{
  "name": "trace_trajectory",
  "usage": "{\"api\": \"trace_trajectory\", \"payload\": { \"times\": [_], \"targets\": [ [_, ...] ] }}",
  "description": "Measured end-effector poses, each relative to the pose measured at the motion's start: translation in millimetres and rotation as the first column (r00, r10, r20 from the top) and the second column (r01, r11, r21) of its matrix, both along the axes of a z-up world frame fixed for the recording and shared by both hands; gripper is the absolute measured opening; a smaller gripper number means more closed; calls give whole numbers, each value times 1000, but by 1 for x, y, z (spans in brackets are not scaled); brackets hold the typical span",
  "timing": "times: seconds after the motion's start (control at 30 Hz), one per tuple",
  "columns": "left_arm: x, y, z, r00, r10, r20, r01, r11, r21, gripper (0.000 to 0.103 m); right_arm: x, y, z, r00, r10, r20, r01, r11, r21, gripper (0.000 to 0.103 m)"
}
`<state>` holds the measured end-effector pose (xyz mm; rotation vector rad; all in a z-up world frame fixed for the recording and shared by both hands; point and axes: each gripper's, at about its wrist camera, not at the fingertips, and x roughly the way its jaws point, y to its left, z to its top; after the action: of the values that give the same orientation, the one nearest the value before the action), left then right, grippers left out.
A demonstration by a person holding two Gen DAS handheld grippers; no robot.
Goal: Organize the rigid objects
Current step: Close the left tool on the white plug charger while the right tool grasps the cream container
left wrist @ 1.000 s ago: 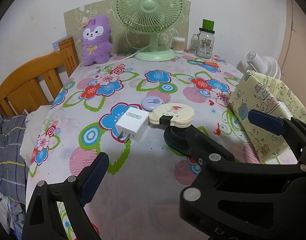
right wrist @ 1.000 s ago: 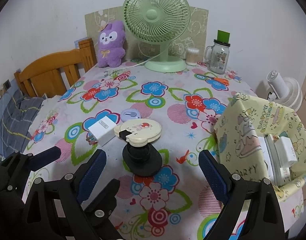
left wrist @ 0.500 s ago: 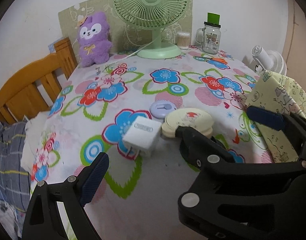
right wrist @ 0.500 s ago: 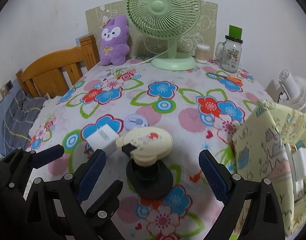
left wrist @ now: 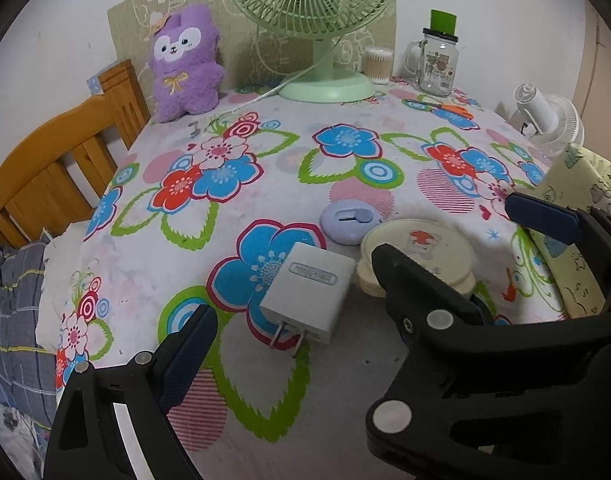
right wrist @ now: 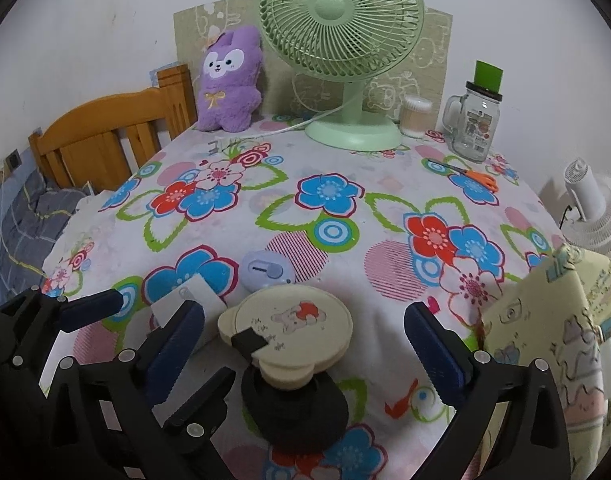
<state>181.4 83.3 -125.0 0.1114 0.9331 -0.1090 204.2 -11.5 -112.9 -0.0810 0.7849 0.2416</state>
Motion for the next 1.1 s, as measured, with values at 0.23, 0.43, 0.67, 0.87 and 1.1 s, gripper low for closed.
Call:
{"api": "trace_trajectory", "payload": {
  "times": [0.23, 0.43, 0.67, 0.87, 1.1],
  "targets": [
    [13, 5, -11, 999, 4, -37, -4, 1000, 7, 95, 17, 5, -15, 998, 16, -62, -15, 1000, 12, 103],
    [23, 10, -17, 998, 21, -54, -22, 1000, -10, 95, 27, 6, -24, 995, 8, -98, -4, 999, 46, 103],
    [26, 7, -18, 998, 10, -56, -12, 999, -30, 91, 29, 4, -25, 992, -15, -128, 23, 998, 66, 103],
    [26, -2, -14, 998, -32, -45, 30, 999, -44, 67, 30, -8, -30, 982, -32, -188, 55, 992, 117, 103],
    [24, 1, -11, 999, -37, -33, 35, 999, -42, 44, 32, -11, -30, 982, -64, -179, 78, 994, 76, 103]
  ]
}}
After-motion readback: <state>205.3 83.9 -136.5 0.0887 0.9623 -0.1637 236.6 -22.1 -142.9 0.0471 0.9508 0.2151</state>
